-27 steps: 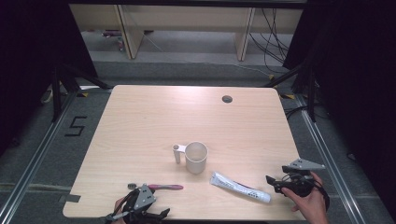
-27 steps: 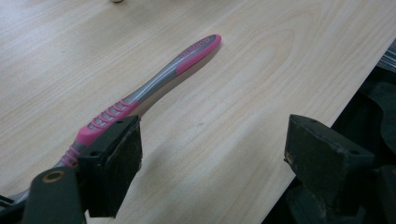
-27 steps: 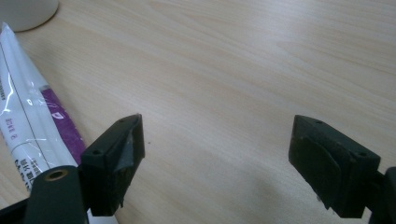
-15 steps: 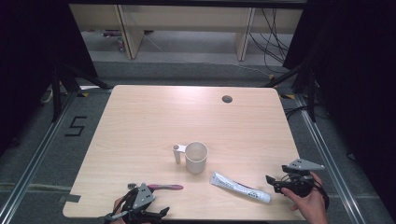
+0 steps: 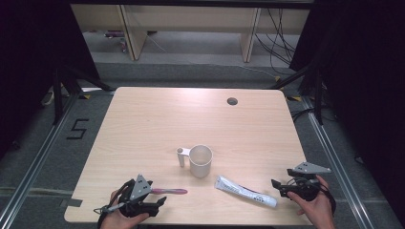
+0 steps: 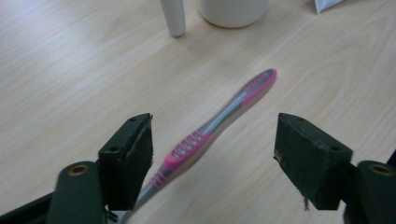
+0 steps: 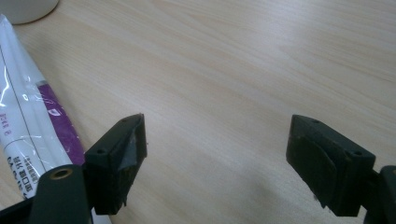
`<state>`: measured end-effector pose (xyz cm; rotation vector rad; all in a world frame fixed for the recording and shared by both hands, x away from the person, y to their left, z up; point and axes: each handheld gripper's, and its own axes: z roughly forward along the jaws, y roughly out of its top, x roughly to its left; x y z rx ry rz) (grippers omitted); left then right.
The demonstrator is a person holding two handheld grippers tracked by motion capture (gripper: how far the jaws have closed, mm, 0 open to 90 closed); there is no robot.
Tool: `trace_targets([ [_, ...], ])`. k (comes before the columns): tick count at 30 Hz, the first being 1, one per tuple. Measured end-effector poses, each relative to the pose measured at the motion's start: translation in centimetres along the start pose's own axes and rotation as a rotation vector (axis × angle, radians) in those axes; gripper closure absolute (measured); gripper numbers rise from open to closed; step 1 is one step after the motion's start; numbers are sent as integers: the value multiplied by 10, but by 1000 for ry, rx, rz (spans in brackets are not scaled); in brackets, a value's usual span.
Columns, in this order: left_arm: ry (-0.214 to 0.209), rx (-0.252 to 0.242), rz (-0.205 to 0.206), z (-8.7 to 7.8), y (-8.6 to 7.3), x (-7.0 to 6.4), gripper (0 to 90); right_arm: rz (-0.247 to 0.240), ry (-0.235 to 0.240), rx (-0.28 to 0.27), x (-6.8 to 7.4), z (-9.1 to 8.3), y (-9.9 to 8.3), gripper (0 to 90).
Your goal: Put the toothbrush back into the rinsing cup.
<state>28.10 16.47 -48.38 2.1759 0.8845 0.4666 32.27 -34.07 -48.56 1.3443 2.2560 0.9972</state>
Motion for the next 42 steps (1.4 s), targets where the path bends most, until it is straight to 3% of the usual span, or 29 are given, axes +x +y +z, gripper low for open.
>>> trace_targets([
  [4,-23,31,3,-2,6,-1,417,-52,-4,-9,-3,1,-1,212],
  [8,-24,38,44,-7,6,0,697,-46,-3,-6,-1,1,0,215],
  [10,-17,50,45,-7,3,3,840,-56,4,-8,-1,2,0,215],
  [11,-15,61,45,-7,1,4,864,-50,15,4,0,2,0,216],
  [13,-7,86,46,-7,-6,10,889,-31,12,10,3,2,0,218],
  [14,0,94,45,-7,-8,12,894,-67,9,-2,0,2,0,219],
  [22,17,120,-20,-6,-25,25,895,-65,15,4,0,3,0,221],
  [27,34,132,-26,-5,-28,29,894,-22,33,15,4,4,0,224],
  [29,45,132,-33,-3,-28,32,891,-26,33,12,3,4,0,225],
  [30,39,147,-28,-3,-28,34,891,-52,31,8,1,4,0,225],
  [35,53,156,-34,1,-26,37,892,-51,28,7,0,4,1,226],
  [36,64,163,-28,2,-26,38,892,-16,26,22,3,3,0,226],
  [37,63,165,-27,4,-26,40,892,-66,18,3,0,4,1,227],
  [42,70,167,-28,8,-23,43,889,-64,18,2,0,4,1,227],
])
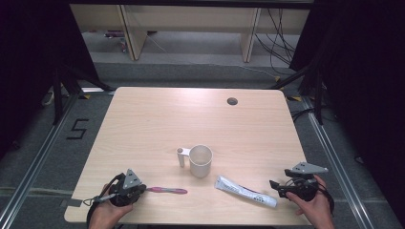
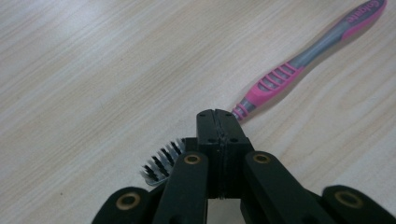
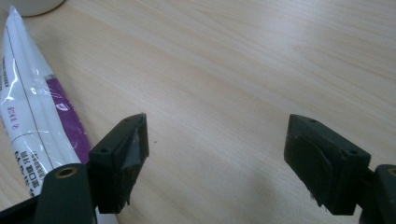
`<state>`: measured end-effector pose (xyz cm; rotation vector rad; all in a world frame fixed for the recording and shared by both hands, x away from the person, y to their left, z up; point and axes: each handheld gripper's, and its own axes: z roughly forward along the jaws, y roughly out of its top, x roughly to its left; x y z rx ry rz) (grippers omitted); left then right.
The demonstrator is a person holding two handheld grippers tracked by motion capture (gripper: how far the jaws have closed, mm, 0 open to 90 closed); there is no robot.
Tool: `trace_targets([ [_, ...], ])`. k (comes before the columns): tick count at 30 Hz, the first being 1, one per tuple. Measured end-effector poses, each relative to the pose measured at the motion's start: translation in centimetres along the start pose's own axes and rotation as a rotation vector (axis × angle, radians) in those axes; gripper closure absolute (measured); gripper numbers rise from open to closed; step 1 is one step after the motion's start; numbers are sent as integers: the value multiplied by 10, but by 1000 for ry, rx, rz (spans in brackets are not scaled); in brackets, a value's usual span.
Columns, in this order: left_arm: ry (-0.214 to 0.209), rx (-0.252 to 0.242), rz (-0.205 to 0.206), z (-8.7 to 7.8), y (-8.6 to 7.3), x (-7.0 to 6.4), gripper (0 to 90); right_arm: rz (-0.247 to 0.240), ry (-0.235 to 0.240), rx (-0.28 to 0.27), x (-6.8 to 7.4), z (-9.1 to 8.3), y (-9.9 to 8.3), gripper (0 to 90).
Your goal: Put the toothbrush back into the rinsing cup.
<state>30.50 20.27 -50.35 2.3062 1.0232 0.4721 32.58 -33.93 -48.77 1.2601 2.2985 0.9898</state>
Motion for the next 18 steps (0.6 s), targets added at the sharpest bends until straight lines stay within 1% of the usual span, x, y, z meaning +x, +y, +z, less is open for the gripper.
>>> trace_targets([
  [2,10,10,2,2,3,4,889,-3,-9,-6,0,0,0,228],
  [3,17,-1,-11,5,4,6,889,0,-9,-3,0,0,0,228],
  [4,21,-4,-19,7,6,8,890,1,2,-1,0,1,0,228],
  [6,27,-4,-22,10,11,12,889,0,-8,-4,0,0,0,228],
  [7,31,3,-15,11,14,14,889,30,9,5,1,1,0,228],
  [8,34,-3,-22,14,17,15,890,23,17,6,0,1,0,228],
  [9,38,3,-15,15,20,17,890,23,17,6,0,1,0,228],
  [10,40,4,-15,17,23,19,889,17,3,7,-1,1,0,228],
  [11,45,3,-16,19,26,20,889,11,13,1,-2,2,0,228],
  [12,49,20,-3,21,30,23,889,11,13,1,-2,2,0,228],
  [13,45,21,-6,23,32,24,888,14,14,6,-2,2,0,229],
  [15,48,31,-5,27,39,28,887,16,-1,6,-1,1,0,229],
  [16,48,26,-5,29,41,29,888,35,-2,13,0,1,-1,228],
  [18,49,1,-30,35,45,30,888,38,11,14,0,2,-1,229],
])
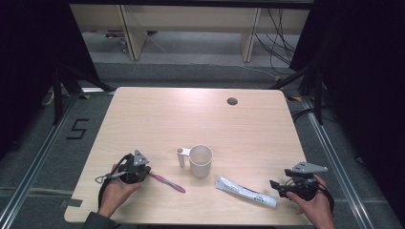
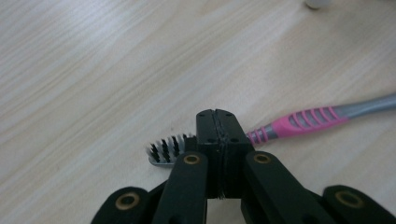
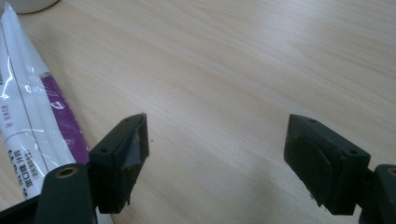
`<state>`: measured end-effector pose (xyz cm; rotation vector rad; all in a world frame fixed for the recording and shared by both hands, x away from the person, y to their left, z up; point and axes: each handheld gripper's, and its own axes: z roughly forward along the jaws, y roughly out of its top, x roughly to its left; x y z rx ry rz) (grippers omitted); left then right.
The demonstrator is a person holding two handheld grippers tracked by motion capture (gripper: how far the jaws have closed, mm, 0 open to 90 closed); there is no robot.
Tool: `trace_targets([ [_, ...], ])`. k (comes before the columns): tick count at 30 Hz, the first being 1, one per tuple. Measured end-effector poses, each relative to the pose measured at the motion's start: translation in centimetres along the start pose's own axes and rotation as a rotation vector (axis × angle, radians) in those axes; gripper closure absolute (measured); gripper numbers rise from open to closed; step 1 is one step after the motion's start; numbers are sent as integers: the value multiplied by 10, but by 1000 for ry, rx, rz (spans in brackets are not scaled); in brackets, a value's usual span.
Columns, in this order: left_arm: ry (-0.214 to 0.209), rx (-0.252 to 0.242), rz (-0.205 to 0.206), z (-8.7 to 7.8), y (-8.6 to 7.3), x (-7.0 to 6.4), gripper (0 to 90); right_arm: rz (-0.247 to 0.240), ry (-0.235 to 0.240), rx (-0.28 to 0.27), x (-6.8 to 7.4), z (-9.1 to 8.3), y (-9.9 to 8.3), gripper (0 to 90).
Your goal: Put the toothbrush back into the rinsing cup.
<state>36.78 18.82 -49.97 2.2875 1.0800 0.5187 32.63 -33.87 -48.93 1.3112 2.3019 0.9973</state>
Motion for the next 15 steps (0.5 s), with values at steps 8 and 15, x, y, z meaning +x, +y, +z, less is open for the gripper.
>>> trace_targets([
  [8,-17,8,-6,14,16,4,887,-58,-16,-11,-4,1,0,229],
  [15,-18,4,-21,22,25,6,886,-53,-19,-9,-4,1,0,229],
])
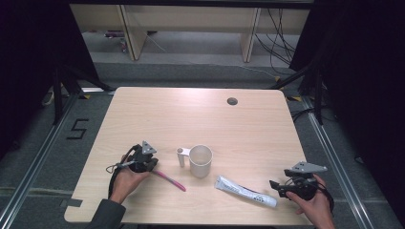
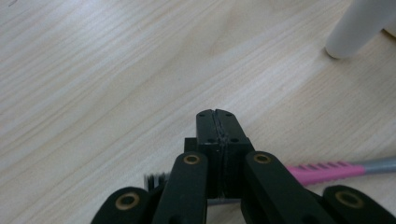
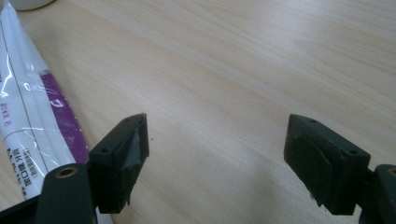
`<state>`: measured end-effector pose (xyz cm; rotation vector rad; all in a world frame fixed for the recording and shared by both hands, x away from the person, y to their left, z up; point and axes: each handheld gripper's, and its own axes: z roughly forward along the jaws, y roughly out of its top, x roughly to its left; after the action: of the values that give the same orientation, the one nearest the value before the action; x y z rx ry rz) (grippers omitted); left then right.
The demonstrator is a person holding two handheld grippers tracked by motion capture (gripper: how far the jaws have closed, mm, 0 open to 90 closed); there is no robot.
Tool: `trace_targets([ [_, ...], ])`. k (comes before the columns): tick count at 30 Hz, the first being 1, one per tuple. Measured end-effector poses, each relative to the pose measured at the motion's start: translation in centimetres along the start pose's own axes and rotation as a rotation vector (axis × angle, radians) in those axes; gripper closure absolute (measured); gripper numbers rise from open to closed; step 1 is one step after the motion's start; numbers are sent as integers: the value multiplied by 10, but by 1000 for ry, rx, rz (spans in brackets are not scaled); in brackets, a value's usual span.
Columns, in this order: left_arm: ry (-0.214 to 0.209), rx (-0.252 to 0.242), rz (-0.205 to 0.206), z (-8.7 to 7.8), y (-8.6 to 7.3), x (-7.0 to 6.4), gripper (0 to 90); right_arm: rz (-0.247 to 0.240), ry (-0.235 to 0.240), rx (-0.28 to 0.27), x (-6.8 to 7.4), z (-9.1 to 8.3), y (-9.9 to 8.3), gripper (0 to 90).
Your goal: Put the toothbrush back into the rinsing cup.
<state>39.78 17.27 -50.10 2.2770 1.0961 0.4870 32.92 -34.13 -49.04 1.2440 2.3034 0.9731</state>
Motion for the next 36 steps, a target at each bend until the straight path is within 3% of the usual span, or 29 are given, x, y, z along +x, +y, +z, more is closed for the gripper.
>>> trace_targets([
  [4,-5,2,-6,-3,3,0,858,-1,7,1,0,1,0,229],
  [6,-5,-2,-42,-4,4,-2,837,-4,24,3,-1,1,0,228],
  [11,-19,2,-75,-9,6,-8,828,-7,2,6,0,0,0,229],
  [14,-41,15,-118,-14,7,-13,799,11,-1,18,0,0,0,230],
  [16,-50,29,-137,-18,8,-16,777,-16,2,1,-1,0,0,230],
  [17,-61,44,-140,-19,8,-17,759,17,11,0,2,1,-1,230],
  [21,-87,70,-218,-22,8,-22,636,62,14,34,5,-1,0,230],
  [22,-88,81,-255,-23,9,-23,590,48,16,30,4,0,0,230],
  [27,-129,107,-362,-28,13,-28,408,53,16,31,4,0,0,230],
  [29,-155,106,-418,-29,15,-30,381,56,13,31,4,0,-1,231],
  [30,-149,113,-432,-29,16,-32,364,56,14,33,4,0,-1,231],
  [31,-144,122,-409,-29,17,-31,362,56,14,32,4,0,-1,232],
  [32,-137,135,-444,-28,17,-33,358,71,25,44,5,-1,0,233],
  [33,-142,143,-453,-27,18,-33,350,52,13,34,4,-1,-1,234],
  [35,-123,155,-429,-24,18,-33,348,56,17,32,4,-1,-1,234],
  [36,-109,172,-448,-24,18,-36,349,57,21,34,4,-1,-1,234],
])
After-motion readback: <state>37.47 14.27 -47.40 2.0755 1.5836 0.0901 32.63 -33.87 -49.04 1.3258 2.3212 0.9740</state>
